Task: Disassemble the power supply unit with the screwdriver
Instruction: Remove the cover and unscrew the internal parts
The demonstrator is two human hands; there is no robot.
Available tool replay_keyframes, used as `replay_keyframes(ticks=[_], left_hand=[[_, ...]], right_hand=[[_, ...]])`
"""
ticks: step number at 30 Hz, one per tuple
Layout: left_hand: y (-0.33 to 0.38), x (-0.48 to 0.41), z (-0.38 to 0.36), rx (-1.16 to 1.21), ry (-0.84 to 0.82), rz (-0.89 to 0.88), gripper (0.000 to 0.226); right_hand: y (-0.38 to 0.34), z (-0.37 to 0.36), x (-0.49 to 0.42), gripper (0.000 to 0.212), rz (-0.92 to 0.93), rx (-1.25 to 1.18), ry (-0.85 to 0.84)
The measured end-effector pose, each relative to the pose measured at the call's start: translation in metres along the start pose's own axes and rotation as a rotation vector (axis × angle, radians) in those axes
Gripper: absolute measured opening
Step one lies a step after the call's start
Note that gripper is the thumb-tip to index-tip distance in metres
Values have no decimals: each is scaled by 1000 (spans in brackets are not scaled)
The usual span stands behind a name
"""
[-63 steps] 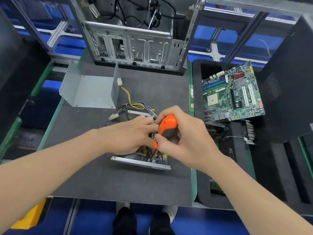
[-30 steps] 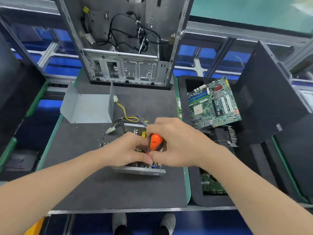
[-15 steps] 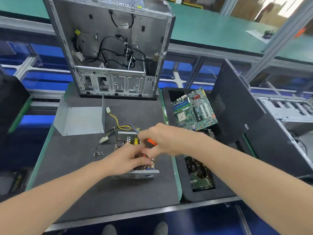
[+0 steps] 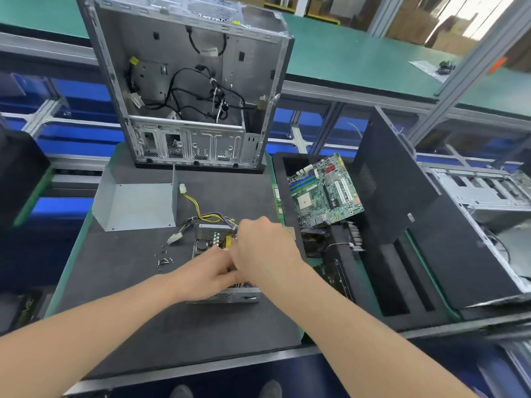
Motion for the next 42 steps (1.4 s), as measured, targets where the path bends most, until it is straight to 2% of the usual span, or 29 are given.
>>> replay_keyframes(ticks=[2, 3, 5, 6, 8, 11, 12, 15, 16, 18, 19, 20, 21, 23, 25, 28, 30, 31, 34, 35, 37, 39, 40, 42], left_hand=[[-6, 1, -6, 1, -51, 23, 22], [-8, 2, -10, 4, -78, 29, 21], [-7, 2, -10, 20, -78, 7, 41], [-6, 3, -9, 42, -66, -10, 48], [-4, 3, -10, 31, -69, -34, 50], [-4, 3, -8, 23, -7, -35, 21], [-2, 2, -6, 6, 8, -29, 23], [-2, 2, -6, -5, 14, -7, 17], [-5, 2, -7, -2, 13, -2, 18], [-12, 2, -9, -6, 3, 32, 23], [-13, 2, -10, -13, -7, 30, 25], [-12, 2, -11, -16, -20, 29, 24], [-11, 2, -11, -13, -31, 22, 22], [-9, 2, -13, -22, -56, 13, 25], [-10, 1, -15, -40, -72, 23, 43], [-9, 1, -11, 1, -30, 19, 52], [-6, 1, -9, 4, 14, -1, 63], [-5, 1, -6, 15, 43, 3, 61], [-2, 2, -1, -33, 90, 6, 25], [-3, 2, -2, -74, 81, 14, 23], [-7, 2, -5, -107, 51, 32, 42], [-10, 1, -7, -86, 14, 43, 54], [-10, 1, -8, -73, -13, 42, 56], [-9, 0, -12, -63, -49, 23, 47]], right_hand=[[-10, 0, -3, 11, 185, 48, -55], [-19, 3, 0, 9, 346, 69, -84], [-39, 4, 15, 12, 726, 134, -169], [-43, 4, 23, 13, 859, 170, -207], [-44, 7, 27, 15, 963, 225, -228], [-47, 13, 28, 16, 887, 216, -135], [-45, 15, 26, 14, 764, 162, -84], [-16, 17, 16, 14, 205, 37, 53], [-11, 12, 16, 12, 85, 33, 40], [-11, 5, 13, 5, -9, 18, 9], [-12, 5, 9, 5, -1, 11, 8], [-12, 6, 7, 13, 39, 28, 13], [-15, 7, 4, 18, 125, 60, 13], [-29, 8, 7, 16, 436, 132, -27], [-39, 5, 20, 19, 773, 210, -113], [-34, 6, 26, 30, 939, 288, -163], [-37, 10, 29, 24, 915, 273, -101], [-37, 13, 26, 20, 824, 216, -63], [-5, 22, 15, 21, 268, -12, 114], [5, 20, 15, 26, 112, -30, 145], [9, 10, 13, 28, -32, -18, 116], [8, 4, 6, 22, -36, -13, 58], [5, 4, 2, 18, 27, 10, 24], [-9, 3, 1, 13, 308, 40, -63]])
Point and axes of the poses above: each hand's wrist, its own x-axis away from the middle knuckle, its own z-axis out of the back of the hand, y = z × x, the point moved 10 cm from there along -x, towards the middle knuckle, and after that the axes turned 5 degrees about z, right-handed, at the moved point
